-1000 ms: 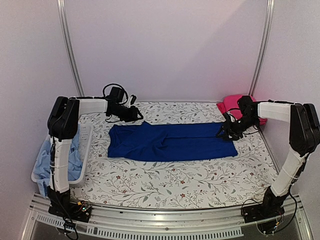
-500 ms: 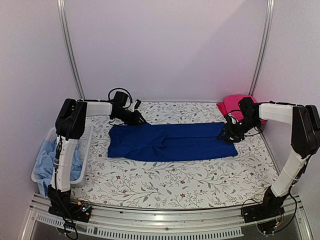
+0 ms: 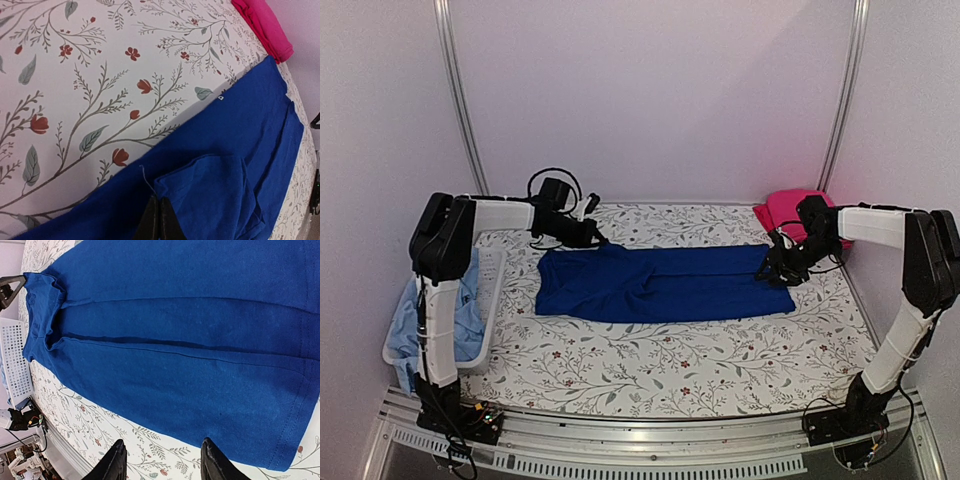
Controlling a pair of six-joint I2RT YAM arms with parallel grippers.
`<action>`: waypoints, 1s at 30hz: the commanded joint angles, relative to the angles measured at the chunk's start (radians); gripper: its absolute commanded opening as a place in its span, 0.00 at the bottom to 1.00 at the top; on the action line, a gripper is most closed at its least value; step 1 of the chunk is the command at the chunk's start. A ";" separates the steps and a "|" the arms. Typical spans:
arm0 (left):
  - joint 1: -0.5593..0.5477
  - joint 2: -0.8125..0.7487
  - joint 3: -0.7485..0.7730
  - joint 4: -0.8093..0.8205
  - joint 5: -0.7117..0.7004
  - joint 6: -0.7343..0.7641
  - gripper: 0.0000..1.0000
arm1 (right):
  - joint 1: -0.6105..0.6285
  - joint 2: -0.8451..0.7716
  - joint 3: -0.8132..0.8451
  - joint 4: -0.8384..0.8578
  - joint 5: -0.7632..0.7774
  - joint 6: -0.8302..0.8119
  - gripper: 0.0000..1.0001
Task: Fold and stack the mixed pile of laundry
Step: Smooth out the rectangle-folded T-shirt at the center of the board.
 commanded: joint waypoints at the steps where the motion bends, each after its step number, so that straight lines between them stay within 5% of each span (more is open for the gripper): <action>1: -0.049 -0.141 -0.086 0.020 -0.092 0.084 0.00 | -0.003 -0.020 -0.017 0.014 -0.004 -0.007 0.50; 13: -0.208 -0.229 -0.208 -0.112 -0.206 0.198 0.00 | -0.003 0.007 0.002 0.024 -0.039 -0.004 0.50; 20: -0.176 -0.476 -0.403 -0.075 -0.275 0.005 0.44 | -0.003 0.018 0.029 0.015 -0.053 -0.013 0.50; 30: -0.081 -0.700 -0.655 -0.261 -0.340 -0.253 0.51 | 0.005 0.057 0.026 0.030 -0.087 -0.028 0.50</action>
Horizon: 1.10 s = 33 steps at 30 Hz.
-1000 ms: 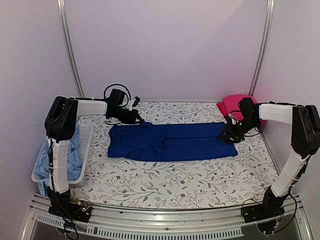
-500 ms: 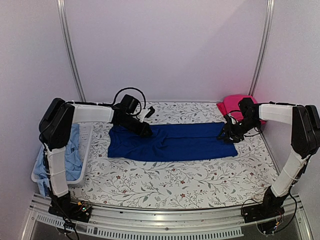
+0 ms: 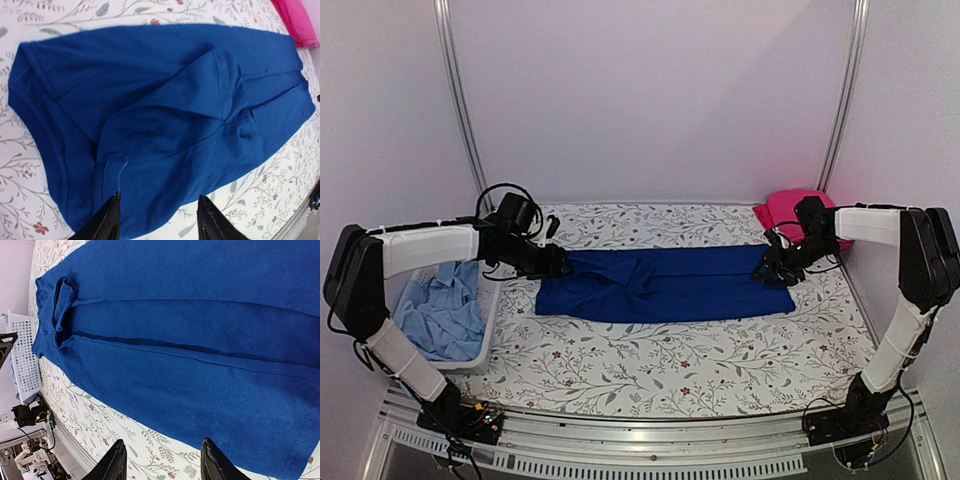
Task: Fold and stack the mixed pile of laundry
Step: Smooth out the rectangle-folded T-shirt at the center of the board.
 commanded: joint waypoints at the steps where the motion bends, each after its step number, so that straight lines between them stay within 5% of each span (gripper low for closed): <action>1: 0.004 -0.022 -0.067 -0.143 -0.047 -0.111 0.51 | 0.005 0.039 0.017 0.013 -0.029 -0.027 0.50; 15: 0.020 0.053 -0.057 -0.235 -0.130 -0.144 0.50 | 0.028 0.135 -0.004 0.060 -0.008 -0.032 0.49; 19: 0.020 0.081 -0.057 -0.239 -0.101 -0.124 0.38 | 0.029 0.152 -0.010 0.061 0.014 -0.033 0.49; 25: 0.037 0.120 -0.027 -0.363 -0.193 -0.131 0.00 | 0.028 0.176 -0.026 0.036 0.082 -0.030 0.48; 33: 0.045 0.217 0.021 -0.483 -0.390 -0.136 0.00 | 0.029 0.185 -0.048 -0.002 0.164 -0.016 0.48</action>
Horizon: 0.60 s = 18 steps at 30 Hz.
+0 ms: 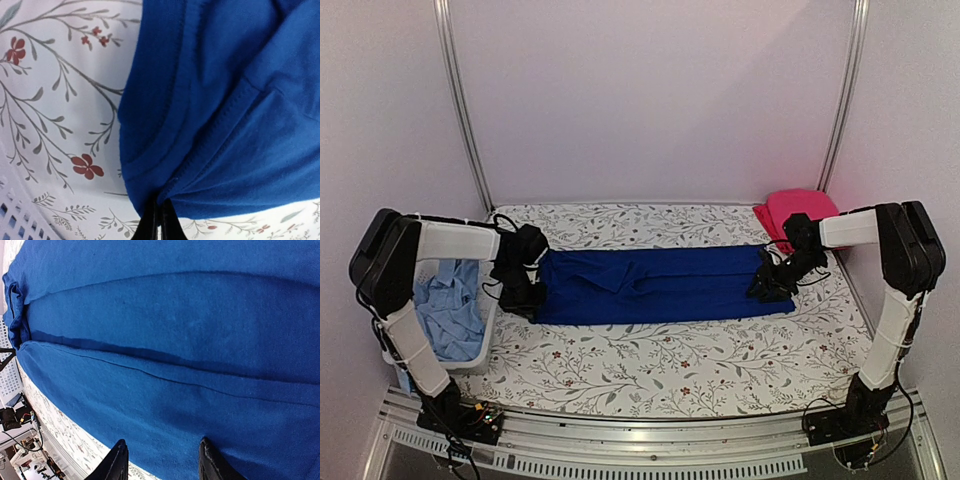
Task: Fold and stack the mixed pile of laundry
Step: Smooth out the rectangle-folded T-shirt at the center of the board.
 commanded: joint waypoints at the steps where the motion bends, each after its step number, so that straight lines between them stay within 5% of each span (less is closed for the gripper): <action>1: 0.012 0.057 0.036 -0.094 -0.141 -0.008 0.00 | 0.006 0.026 -0.029 -0.055 0.098 0.002 0.47; 8: -0.017 -0.022 0.116 -0.024 -0.081 0.018 0.45 | 0.006 -0.011 -0.032 -0.111 0.069 -0.019 0.47; 18: -0.156 -0.015 0.201 0.033 0.004 -0.016 0.46 | 0.007 -0.019 0.257 -0.128 0.017 -0.009 0.50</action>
